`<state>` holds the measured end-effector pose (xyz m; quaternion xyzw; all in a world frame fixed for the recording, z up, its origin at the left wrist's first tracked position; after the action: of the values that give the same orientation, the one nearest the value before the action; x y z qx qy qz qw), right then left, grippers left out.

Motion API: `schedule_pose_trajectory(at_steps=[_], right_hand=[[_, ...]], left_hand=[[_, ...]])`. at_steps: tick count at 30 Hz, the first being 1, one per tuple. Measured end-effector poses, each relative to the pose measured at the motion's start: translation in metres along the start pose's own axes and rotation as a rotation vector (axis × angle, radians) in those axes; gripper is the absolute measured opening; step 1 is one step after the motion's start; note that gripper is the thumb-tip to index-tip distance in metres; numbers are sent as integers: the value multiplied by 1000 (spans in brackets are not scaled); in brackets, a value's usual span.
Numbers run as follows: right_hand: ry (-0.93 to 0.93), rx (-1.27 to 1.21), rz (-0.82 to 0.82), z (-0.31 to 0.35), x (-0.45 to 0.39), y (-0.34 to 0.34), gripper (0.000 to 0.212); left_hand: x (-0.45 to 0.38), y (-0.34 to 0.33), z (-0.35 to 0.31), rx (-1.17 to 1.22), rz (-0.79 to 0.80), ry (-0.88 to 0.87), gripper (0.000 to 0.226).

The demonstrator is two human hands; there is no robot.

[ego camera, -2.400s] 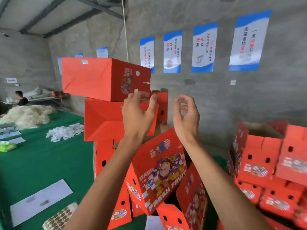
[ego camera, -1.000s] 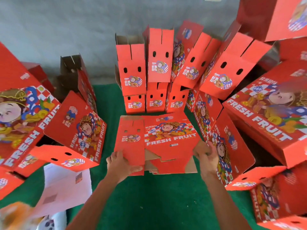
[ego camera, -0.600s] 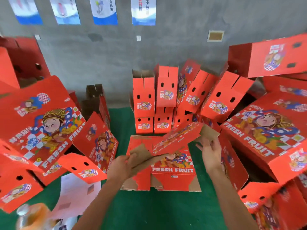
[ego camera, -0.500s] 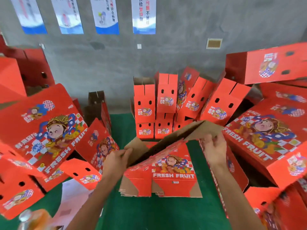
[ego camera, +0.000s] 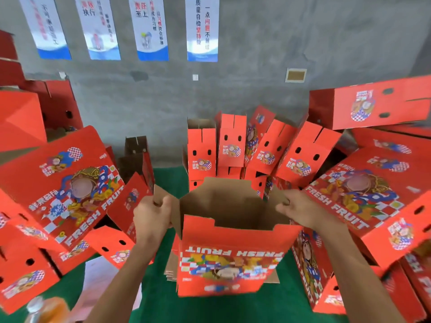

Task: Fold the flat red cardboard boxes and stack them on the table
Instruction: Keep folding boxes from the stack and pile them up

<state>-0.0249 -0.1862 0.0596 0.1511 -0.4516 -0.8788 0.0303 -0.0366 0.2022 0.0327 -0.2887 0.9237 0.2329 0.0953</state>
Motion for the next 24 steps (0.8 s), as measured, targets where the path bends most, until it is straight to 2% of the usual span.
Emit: schedule_pose_trajectory(at_steps=[2,5,7,10,12,13,15,17,19,21,24], right_hand=[[-41,-59,73,-9,6,-4,29],[-103,-117,136,-10,19,-12,10],[-195,-126,153,-14,24,-24,40],[-244,-53,185,-20,33,-42,62],[-236,-50,149,-30,38,-49,71],[-226,-67,136,-32,39,-50,75],[-147,-9,110,-37,38,-52,77],[-17,281,89,-38,32,-56,75],[95,544,121,-35,26,-60,75],[96,557,144,-31,23,-63,78],[64,532,184,-32,21,-63,79]], left_hand=[[6,-5,9,10,-46,-52,27],[16,-18,26,-3,-15,-41,22],[27,-29,41,-19,22,-14,24],[41,-40,63,-5,86,-33,47],[37,-42,75,-108,86,-179,67],[34,-42,80,-173,84,-293,67],[25,-42,87,-236,139,-581,60],[19,-41,93,-176,240,-705,46],[15,-36,96,-118,317,-712,39],[13,-30,98,-76,388,-649,41],[15,-20,100,-93,518,-444,51]])
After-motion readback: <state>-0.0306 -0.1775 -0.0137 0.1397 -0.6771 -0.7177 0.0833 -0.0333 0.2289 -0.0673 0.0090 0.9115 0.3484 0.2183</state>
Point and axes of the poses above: each hand's wrist, its own x-axis away from the middle knuckle, its own y-axis out of the back of the hand, z = x × y, the point moved 1 cm from there along -x, towards the middle knuckle, and after that the axes turned 4 degrees about y, right-handed, at the moved point
